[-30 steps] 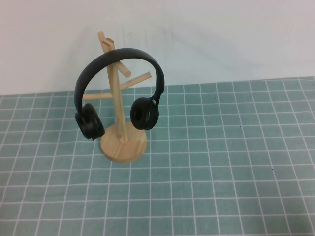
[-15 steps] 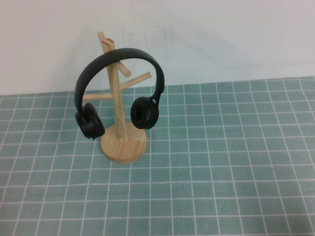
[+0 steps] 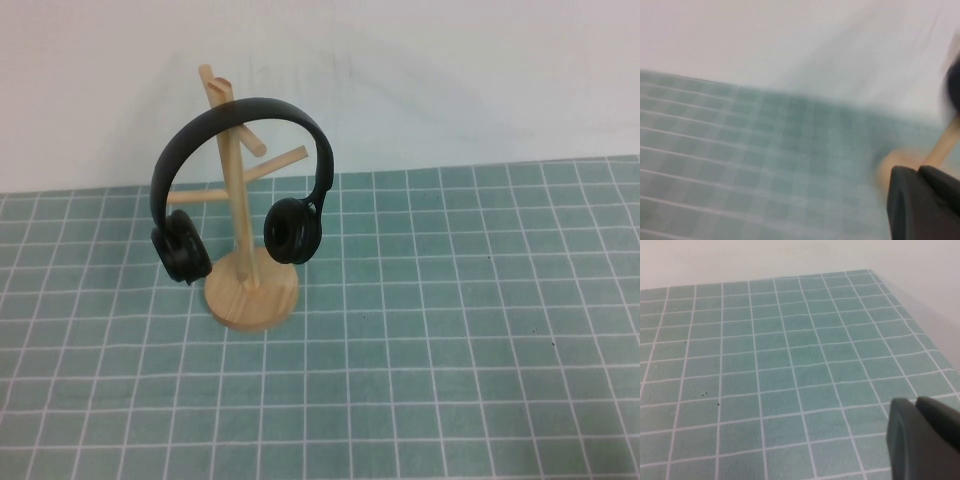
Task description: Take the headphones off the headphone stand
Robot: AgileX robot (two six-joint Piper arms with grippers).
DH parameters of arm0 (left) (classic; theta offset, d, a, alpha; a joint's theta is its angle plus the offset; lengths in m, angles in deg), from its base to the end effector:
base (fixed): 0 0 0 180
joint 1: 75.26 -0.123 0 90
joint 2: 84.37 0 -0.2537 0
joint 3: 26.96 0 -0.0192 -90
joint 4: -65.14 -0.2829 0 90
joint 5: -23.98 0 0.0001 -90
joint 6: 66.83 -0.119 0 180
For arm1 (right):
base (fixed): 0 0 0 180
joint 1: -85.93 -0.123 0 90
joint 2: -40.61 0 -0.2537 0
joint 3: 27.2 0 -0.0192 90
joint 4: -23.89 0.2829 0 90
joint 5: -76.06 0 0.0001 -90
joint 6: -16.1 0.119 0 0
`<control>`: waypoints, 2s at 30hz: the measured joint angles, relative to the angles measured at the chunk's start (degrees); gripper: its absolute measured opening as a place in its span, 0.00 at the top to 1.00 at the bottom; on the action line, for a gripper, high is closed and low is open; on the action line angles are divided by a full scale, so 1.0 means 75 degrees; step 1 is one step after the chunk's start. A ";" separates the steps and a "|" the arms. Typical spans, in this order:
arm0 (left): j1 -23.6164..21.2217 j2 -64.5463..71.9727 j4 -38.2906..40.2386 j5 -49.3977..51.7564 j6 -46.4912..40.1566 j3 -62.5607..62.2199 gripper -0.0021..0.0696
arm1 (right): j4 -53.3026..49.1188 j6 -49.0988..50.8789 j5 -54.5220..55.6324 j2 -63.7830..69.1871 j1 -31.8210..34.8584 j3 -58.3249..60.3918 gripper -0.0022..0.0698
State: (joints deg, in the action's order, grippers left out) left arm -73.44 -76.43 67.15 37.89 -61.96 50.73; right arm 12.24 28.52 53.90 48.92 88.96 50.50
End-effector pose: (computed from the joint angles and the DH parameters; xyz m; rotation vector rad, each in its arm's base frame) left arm 0.1466 -0.0057 0.1789 -0.0697 1.7372 -0.1181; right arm 0.1421 -0.0166 0.1622 0.1284 1.8763 -0.0887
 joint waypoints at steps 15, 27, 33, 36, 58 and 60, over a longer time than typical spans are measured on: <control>0.0000 0.0000 0.2277 -0.0489 0.1624 -0.0167 0.98 | 0.0000 0.0000 0.0000 0.0000 0.0000 0.0000 0.98; 0.0000 0.3342 0.0626 0.3314 -0.1109 -0.4138 0.98 | 0.0000 0.0000 0.0000 0.0000 0.0000 0.0000 0.98; 0.0000 0.5535 0.0268 0.2745 -0.2590 -0.5182 0.98 | 0.0000 0.0000 0.0000 -0.0017 0.0000 0.0000 0.98; 0.0015 0.6414 0.0324 0.2374 -0.2833 -0.5603 0.98 | 0.0000 0.0000 0.0000 -0.0017 0.0000 0.0000 0.98; 0.4975 0.8972 -0.6081 0.2214 0.2294 -0.6783 0.98 | 0.0000 0.0000 0.0000 -0.0051 0.0000 0.0000 0.98; 0.5344 0.8972 -0.7186 0.2474 0.2821 -0.6783 0.98 | 0.0000 0.0000 0.0000 -0.0050 0.0000 0.0000 0.98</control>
State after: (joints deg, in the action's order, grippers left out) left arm -33.36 -9.14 13.26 56.45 -40.81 -0.15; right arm 12.24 28.52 53.90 48.54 88.96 50.50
